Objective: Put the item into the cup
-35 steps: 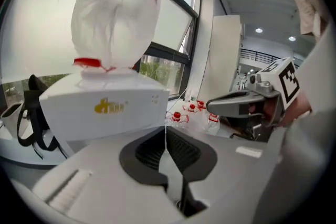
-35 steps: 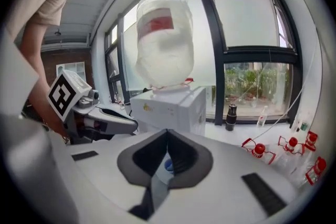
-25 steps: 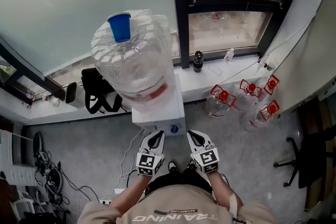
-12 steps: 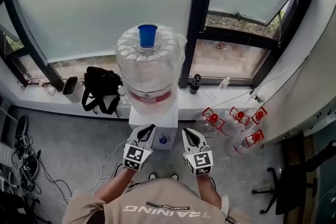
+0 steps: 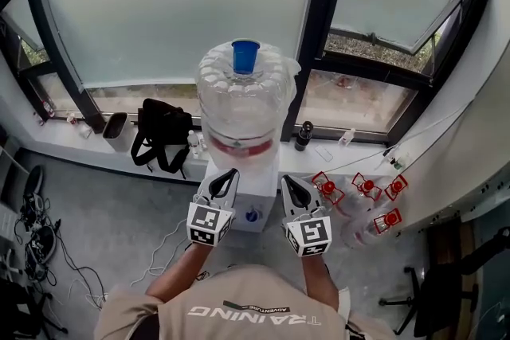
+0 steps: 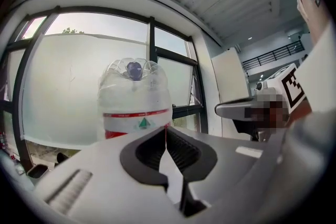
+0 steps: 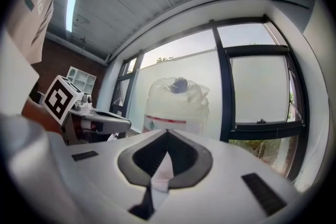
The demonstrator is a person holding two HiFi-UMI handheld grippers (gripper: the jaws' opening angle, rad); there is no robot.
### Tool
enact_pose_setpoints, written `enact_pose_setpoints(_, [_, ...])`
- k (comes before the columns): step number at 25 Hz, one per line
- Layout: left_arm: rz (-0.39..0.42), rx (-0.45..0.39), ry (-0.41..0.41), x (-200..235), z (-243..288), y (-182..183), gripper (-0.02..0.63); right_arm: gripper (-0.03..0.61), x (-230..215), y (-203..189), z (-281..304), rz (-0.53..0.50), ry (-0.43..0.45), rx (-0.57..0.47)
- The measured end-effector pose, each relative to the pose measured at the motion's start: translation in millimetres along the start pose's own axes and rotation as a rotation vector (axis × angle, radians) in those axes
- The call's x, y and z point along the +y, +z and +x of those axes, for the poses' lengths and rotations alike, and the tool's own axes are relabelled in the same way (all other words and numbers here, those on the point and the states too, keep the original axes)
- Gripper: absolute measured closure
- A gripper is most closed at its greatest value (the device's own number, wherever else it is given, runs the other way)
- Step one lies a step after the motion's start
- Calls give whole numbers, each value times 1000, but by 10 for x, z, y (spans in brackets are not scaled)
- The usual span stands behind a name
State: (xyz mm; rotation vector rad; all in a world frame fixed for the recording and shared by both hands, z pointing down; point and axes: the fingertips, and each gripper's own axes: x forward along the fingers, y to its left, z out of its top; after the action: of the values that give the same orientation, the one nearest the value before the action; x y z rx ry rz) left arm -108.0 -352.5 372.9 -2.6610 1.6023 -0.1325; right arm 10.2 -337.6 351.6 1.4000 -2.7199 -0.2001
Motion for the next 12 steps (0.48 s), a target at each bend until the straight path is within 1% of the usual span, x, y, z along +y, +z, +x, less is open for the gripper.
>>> enact_pose_setpoints(3, [9,-5,3,47,-42,51,601,568,53,1,22,8,12,9])
enact_pose_setpoints(8, [-23,2,-20,55,-69,18,601,568,94,-64,6,22,6,24])
enact_pose_setpoints(12, [5,23,-55,-25,-27,-49,601,568,70,-150,-36,24,-6,43])
